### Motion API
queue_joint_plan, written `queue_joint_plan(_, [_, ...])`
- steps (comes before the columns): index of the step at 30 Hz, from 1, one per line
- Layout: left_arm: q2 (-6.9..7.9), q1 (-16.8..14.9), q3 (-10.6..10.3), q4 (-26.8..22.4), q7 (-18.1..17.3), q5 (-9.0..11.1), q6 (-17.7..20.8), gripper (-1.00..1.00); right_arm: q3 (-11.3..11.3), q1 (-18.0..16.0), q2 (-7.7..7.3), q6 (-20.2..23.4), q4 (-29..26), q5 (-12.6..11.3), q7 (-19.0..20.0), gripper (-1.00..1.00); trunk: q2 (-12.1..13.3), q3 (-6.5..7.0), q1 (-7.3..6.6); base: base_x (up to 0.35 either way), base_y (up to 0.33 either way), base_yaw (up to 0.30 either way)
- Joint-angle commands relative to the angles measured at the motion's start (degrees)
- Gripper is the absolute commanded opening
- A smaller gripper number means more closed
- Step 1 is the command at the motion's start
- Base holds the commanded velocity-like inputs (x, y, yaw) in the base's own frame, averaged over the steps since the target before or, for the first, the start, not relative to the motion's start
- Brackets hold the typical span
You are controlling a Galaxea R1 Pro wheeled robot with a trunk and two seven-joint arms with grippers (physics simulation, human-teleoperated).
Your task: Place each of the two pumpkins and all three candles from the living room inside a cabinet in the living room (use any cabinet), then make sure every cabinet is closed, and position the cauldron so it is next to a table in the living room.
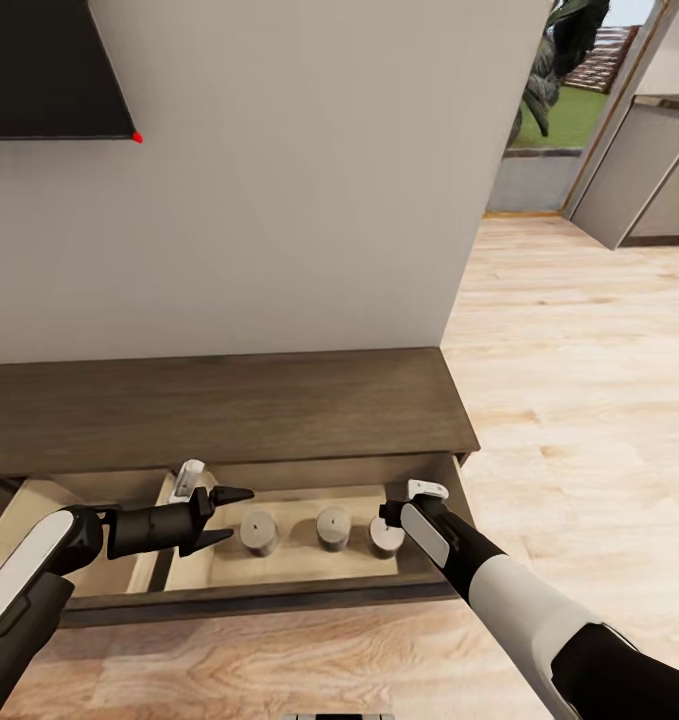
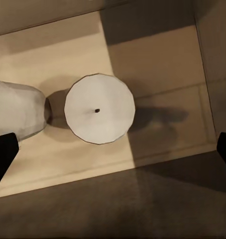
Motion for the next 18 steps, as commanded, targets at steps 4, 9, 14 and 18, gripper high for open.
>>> queue_joint_plan(4, [0.04, -0.03, -0.10, 0.04, 0.64, 0.48, -0.05, 1.00, 0.19, -0.03, -0.05, 0.71, -0.09, -0.67, -0.56, 1.00, 1.60, 0.68, -0.89, 0.000, 0.000, 0.000])
queue_joint_plan(9, [0.04, -0.03, -0.11, 0.06, 0.65, 0.38, -0.05, 1.00, 0.03, -0.06, -0.05, 2.34, -0.10, -0.73, -0.63, 1.00, 3.61, 1.58, -1.99, -0.132, 0.000, 0.000])
queue_joint_plan(14, [0.04, -0.03, -0.11, 0.06, 0.65, 0.37, -0.05, 1.00, -0.07, -0.09, -0.07, 2.49, -0.28, -0.72, -0.57, 1.00, 5.61, 2.48, -3.09, -0.032, 0.000, 0.000])
queue_joint_plan(18, [0.04, -0.03, -0.11, 0.06, 0.65, 0.37, -0.06, 1.00, -0.09, -0.10, -0.05, 2.47, -0.32, -0.72, -0.48, 1.00, 7.21, 3.20, -3.96, -0.004, 0.000, 0.000])
